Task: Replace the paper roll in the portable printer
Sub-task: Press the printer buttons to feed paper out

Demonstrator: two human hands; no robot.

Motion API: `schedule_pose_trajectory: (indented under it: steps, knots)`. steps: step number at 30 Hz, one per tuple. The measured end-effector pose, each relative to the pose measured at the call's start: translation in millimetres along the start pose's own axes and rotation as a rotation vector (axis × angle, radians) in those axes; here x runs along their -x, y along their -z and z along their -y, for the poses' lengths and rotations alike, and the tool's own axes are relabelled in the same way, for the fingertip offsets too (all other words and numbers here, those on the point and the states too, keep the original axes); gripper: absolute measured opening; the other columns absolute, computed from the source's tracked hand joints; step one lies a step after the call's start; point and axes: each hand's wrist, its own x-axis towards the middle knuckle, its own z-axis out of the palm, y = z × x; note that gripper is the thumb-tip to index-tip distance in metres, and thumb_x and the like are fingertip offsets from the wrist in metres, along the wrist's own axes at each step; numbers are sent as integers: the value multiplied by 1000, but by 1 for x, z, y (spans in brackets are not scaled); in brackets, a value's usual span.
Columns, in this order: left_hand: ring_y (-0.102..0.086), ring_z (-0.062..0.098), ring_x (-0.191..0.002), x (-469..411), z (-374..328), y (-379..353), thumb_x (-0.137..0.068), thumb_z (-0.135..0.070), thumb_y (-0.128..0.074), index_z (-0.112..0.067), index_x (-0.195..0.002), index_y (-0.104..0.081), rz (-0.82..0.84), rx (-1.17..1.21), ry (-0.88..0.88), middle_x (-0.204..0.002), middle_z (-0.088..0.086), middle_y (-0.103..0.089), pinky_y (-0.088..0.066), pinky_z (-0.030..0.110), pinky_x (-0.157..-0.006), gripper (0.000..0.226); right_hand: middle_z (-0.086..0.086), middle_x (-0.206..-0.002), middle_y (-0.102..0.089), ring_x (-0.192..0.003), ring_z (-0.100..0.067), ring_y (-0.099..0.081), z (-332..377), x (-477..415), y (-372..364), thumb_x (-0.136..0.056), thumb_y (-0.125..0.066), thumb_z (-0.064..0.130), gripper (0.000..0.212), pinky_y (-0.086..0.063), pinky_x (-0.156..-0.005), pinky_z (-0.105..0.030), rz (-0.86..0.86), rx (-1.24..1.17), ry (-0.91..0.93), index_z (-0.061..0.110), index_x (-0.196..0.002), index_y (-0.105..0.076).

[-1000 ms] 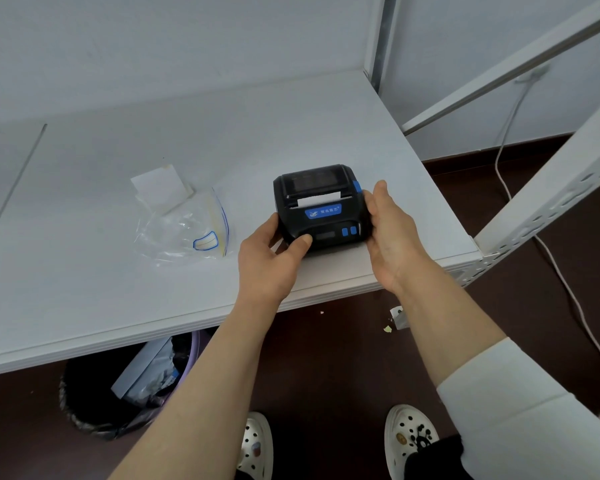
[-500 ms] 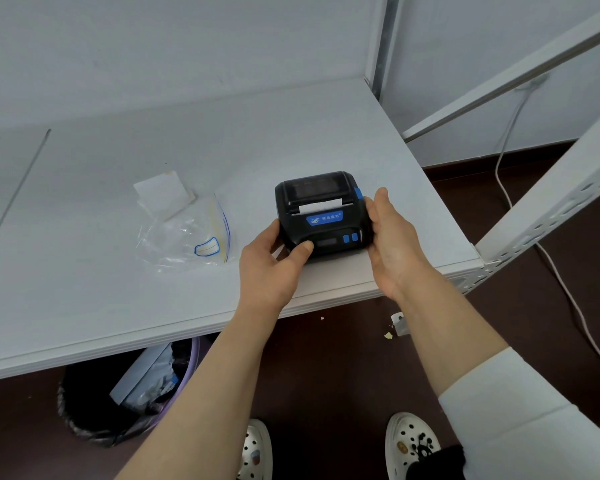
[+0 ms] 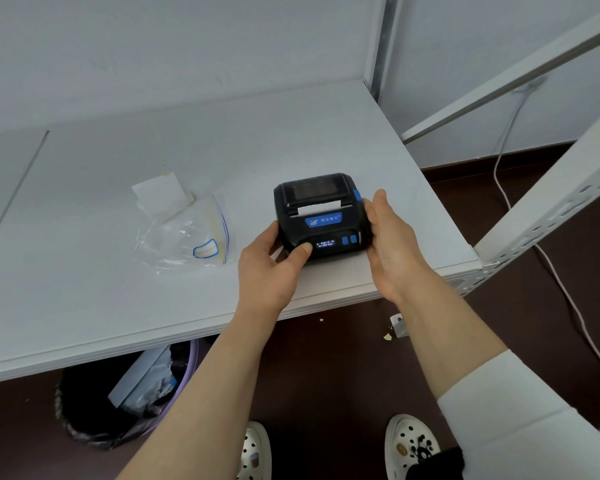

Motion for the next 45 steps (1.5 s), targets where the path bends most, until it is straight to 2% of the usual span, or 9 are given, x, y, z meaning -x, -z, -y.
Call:
schedule_pose_trajectory:
  steps: [3,8,10,12,14,17,19,34,45]
  knots:
    - [-58,-19,-78,0,-1,0,-82,3,-60,-16,-109,-65,4,16,2,-90,-14,-66,-41,-2,-69,34,-3,-118,-65,-117,-15,-53,1,0,0,-93,-25,57,50,-30,-113,-40,-2,7,-9,27,-111,-61]
    - [-61,-5,-93,3,-2,2,-82,2,-61,-12,-117,-62,40,13,31,-103,-3,-68,-42,-1,-71,38,0,-106,-67,-109,-12,-57,3,1,0,-95,-25,53,47,-34,-110,-36,6,-9,6,28,-90,-65]
    - [-58,7,-106,1,-2,3,-78,1,-66,-12,-129,-52,71,4,77,-115,0,-63,-43,3,-78,55,-4,-119,-64,-118,-16,-53,4,1,-1,-94,-25,55,50,-31,-112,-41,-15,-3,-19,25,-108,-63]
    - [-47,3,-115,0,-2,3,-75,0,-71,-11,-146,-27,101,-27,130,-128,-3,-52,-40,13,-90,84,-5,-133,-55,-127,-20,-45,8,1,-1,-94,-27,55,55,-28,-114,-44,-58,11,-67,20,-129,-51]
    - [-42,0,-115,-1,-1,4,-73,-4,-74,-11,-149,-16,132,-95,126,-135,-4,-46,-40,20,-98,96,-3,-124,-58,-123,-19,-46,10,2,3,-95,-29,53,55,-30,-113,-43,-72,43,-78,16,-130,-49]
    - [-54,5,-111,-2,3,6,-72,-7,-76,-17,-137,-40,170,-197,51,-117,-10,-58,-47,27,-99,75,5,-83,-58,-92,-11,-53,10,4,7,-97,-30,47,38,-38,-96,-31,-57,66,-49,22,-89,-59]
    - [-60,7,-101,-3,4,7,-72,-9,-76,-19,-127,-48,173,-236,18,-108,-9,-64,-49,27,-95,63,7,-77,-57,-79,-6,-53,11,4,8,-97,-31,45,38,-38,-89,-28,-53,61,-35,26,-73,-53]
    - [-64,14,-100,-8,8,5,-68,-14,-79,-21,-119,-52,133,-271,13,-104,-4,-67,-51,34,-95,58,9,-76,-60,-82,-5,-55,13,7,9,-97,-33,43,42,-39,-90,-25,20,19,-19,25,-68,-57]
    - [-64,15,-99,-9,8,6,-68,-14,-80,-19,-120,-53,133,-291,7,-102,-3,-67,-51,28,-92,59,8,-80,-62,-85,-6,-57,13,7,8,-97,-35,40,37,-41,-93,-26,12,-3,-43,26,-72,-59]
